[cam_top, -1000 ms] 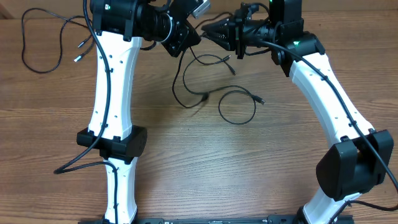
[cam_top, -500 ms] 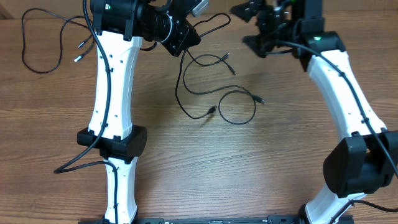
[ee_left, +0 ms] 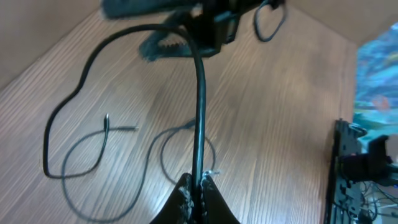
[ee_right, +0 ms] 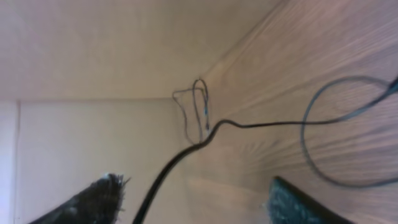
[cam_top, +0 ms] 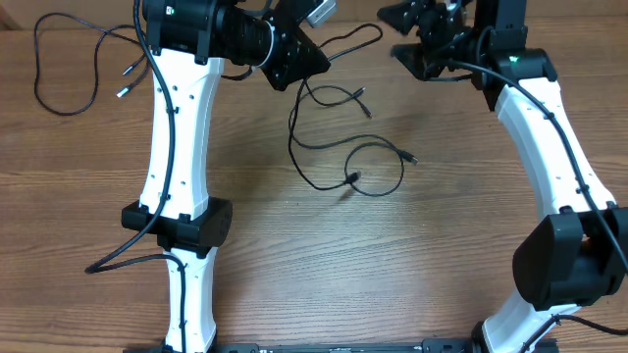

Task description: Untangle cables

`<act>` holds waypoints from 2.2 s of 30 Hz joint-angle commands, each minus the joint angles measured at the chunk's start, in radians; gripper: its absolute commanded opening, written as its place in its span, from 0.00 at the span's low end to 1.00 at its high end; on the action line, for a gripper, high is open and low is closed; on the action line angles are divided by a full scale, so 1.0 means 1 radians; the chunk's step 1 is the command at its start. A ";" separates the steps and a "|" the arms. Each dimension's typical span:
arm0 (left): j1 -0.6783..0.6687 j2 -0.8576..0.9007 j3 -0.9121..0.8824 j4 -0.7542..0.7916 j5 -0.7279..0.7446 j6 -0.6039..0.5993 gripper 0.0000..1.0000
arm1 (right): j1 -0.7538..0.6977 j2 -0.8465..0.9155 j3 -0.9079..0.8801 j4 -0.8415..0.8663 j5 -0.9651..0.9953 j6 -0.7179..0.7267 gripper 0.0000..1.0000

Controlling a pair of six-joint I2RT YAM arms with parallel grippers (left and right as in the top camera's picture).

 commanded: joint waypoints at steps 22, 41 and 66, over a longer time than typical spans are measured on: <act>-0.005 0.009 0.004 0.002 0.328 0.134 0.04 | 0.012 -0.006 0.002 -0.012 -0.105 0.011 0.33; 0.066 0.009 0.004 0.146 0.367 -0.195 0.04 | -0.034 -0.006 0.002 -0.174 0.129 -0.368 1.00; 0.070 0.009 0.004 0.527 0.558 -0.857 0.04 | -0.097 -0.006 0.002 -0.372 -0.045 -0.865 0.92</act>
